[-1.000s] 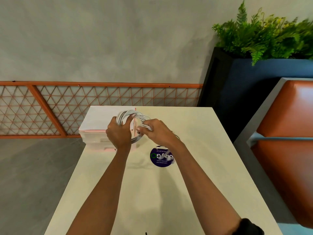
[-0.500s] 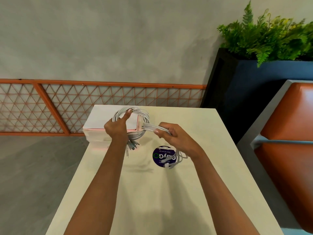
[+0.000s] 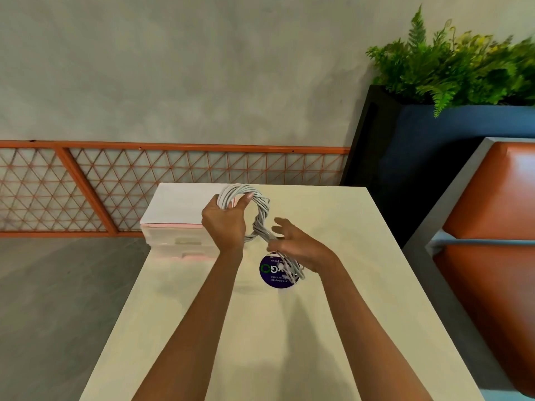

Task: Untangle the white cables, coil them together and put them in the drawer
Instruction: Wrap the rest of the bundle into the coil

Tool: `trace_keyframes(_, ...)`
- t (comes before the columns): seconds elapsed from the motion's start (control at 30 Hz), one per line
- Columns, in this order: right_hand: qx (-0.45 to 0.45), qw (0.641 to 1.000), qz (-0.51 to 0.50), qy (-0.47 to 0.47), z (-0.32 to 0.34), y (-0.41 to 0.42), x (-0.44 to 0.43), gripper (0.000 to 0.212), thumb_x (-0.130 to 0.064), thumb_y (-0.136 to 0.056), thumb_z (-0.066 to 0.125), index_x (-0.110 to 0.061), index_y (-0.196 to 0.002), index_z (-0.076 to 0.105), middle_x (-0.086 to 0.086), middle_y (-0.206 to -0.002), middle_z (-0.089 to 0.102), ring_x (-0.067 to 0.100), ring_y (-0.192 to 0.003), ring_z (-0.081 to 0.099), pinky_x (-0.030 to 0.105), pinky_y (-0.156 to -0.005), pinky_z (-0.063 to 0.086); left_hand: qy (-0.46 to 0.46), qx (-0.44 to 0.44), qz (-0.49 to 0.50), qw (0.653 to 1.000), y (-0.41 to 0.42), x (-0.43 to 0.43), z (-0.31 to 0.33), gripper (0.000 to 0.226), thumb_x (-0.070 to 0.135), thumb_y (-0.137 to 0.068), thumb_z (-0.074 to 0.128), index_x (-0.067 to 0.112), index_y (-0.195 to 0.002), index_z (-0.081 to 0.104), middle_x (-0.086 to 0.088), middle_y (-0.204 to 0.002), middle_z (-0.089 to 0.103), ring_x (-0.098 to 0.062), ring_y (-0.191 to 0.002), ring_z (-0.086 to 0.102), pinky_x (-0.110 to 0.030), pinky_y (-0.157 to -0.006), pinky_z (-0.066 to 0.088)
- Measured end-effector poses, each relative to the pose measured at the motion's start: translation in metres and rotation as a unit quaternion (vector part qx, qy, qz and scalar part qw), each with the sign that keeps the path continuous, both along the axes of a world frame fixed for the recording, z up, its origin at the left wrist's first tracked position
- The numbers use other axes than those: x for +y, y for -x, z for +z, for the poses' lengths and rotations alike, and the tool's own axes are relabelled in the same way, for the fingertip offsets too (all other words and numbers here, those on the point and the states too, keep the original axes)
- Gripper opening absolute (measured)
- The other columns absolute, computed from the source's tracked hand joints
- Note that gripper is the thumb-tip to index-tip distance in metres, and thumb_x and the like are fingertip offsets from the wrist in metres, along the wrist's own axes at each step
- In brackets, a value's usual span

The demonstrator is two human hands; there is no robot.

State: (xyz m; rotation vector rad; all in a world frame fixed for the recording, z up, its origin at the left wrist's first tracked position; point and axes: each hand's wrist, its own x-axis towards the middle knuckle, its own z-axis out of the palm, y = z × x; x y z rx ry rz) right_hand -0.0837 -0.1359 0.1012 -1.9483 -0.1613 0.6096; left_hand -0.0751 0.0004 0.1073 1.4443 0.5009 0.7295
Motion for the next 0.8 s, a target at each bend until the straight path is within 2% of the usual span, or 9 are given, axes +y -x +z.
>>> trace_keyframes(0.07, -0.04, 0.993, -0.084, -0.069, 0.001, -0.003, 0.015, 0.073, -0.015, -0.091, 0.057, -0.015, -0.151, 0.015, 0.005, -0.153, 0.029, 0.02, -0.134, 0.04, 0.031, -0.102, 0.04, -0.033, 0.001, -0.004, 0.999, 0.002, -0.005, -0.002, 0.031, 0.027, -0.065, 0.087, 0.011, -0.071, 0.062, 0.006, -0.056, 0.055, -0.005, -0.044, 0.041, -0.019, -0.05, 0.04)
trace_keyframes(0.2, -0.188, 0.946, -0.254, -0.067, -0.007, -0.021, 0.031, 0.041, -0.022, -0.09, 0.064, -0.005, -0.126, 0.054, 0.008, -0.12, 0.063, 0.016, -0.098, 0.062, 0.017, -0.082, 0.046, -0.059, -0.001, -0.016, 0.998, 0.005, -0.012, -0.002, 0.033, 0.03, -0.066, 0.087, 0.007, -0.075, 0.064, 0.004, -0.053, 0.055, -0.007, -0.043, 0.037, -0.025, -0.05, 0.041)
trace_keyframes(0.3, -0.236, 0.941, -0.234, -0.055, -0.014, -0.03, 0.031, 0.028, -0.02, -0.09, 0.064, -0.001, -0.11, 0.062, 0.007, -0.096, 0.069, 0.018, -0.084, 0.063, 0.001, -0.062, 0.041, -0.044, -0.006, -0.029, 0.999, 0.007, -0.012, 0.0, 0.027, 0.028, -0.067, 0.087, 0.012, -0.077, 0.066, 0.004, -0.058, 0.06, -0.007, -0.047, 0.043, -0.025, -0.053, 0.045)
trace_keyframes(0.37, -0.255, 0.947, -0.193, -0.02, -0.015, -0.031, 0.031, 0.021, -0.022, -0.095, 0.055, -0.003, -0.105, 0.061, 0.004, -0.091, 0.065, 0.017, -0.08, 0.058, 0.006, -0.059, 0.039, -0.031, -0.006, -0.048, 0.998, 0.006, -0.009, 0.001, 0.025, 0.026, -0.066, 0.087, 0.016, -0.079, 0.068, 0.006, -0.061, 0.063, -0.004, -0.047, 0.046, -0.025, -0.056, 0.048)
trace_keyframes(0.43, -0.216, 0.962, -0.158, -0.051, -0.015, -0.035, 0.028, 0.019, -0.021, -0.098, 0.049, -0.005, -0.101, 0.058, 0.007, -0.092, 0.065, 0.018, -0.081, 0.058, 0.021, -0.07, 0.046, -0.038, -0.004, -0.067, 0.997, 0.005, -0.005, 0.003, 0.025, 0.025, -0.065, 0.087, 0.017, -0.083, 0.071, 0.007, -0.068, 0.068, -0.005, -0.052, 0.053, -0.025, -0.06, 0.051)
trace_keyframes(0.5, -0.11, 0.974, -0.122, -0.156, -0.012, -0.033, 0.024, 0.018, -0.022, -0.101, 0.043, -0.007, -0.104, 0.054, 0.005, -0.087, 0.062, 0.016, -0.082, 0.059, 0.034, -0.076, 0.052, -0.036, -0.005, -0.083, 0.996, 0.003, -0.002, 0.004, 0.028, 0.025, -0.065, 0.088, 0.017, -0.087, 0.072, 0.007, -0.073, 0.071, -0.01, -0.061, 0.061, -0.025, -0.064, 0.054)
trace_keyframes(0.67, 0.055, 0.92, -0.099, -0.375, -0.008, -0.03, 0.02, 0.017, -0.014, -0.101, 0.042, -0.01, -0.088, 0.053, 0.003, -0.072, 0.051, 0.015, -0.068, 0.055, 0.032, -0.066, 0.055, -0.033, -0.008, -0.102, 0.994, -0.001, 0.001, 0.008, 0.029, 0.024, -0.063, 0.089, 0.016, -0.086, 0.073, -0.002, -0.073, 0.071, -0.013, -0.062, 0.056, -0.03, -0.064, 0.053)
trace_keyframes(0.73, 0.071, 0.9, -0.089, -0.422, -0.012, -0.033, 0.02, 0.014, -0.01, -0.099, 0.045, -0.01, -0.088, 0.054, 0.0, -0.065, 0.051, 0.013, -0.061, 0.054, 0.036, -0.073, 0.056, -0.017, -0.009, -0.093, 0.995, -0.002, 0.0, 0.01, 0.029, 0.025, -0.063, 0.089, 0.016, -0.085, 0.073, -0.002, -0.071, 0.069, -0.013, -0.063, 0.055, -0.029, -0.063, 0.052)
trace_keyframes(0.8, 0.045, 0.907, -0.069, -0.414, -0.015, -0.034, 0.02, 0.013, 0.0, -0.095, 0.05, -0.011, -0.09, 0.052, -0.002, -0.065, 0.05, 0.01, -0.059, 0.054, 0.032, -0.073, 0.057, -0.014, -0.011, -0.085, 0.996, -0.003, 0.0, 0.011, 0.027, 0.026, -0.062, 0.089, 0.015, -0.082, 0.073, 0.0, -0.063, 0.06, -0.014, -0.058, 0.047, -0.029, -0.059, 0.048)
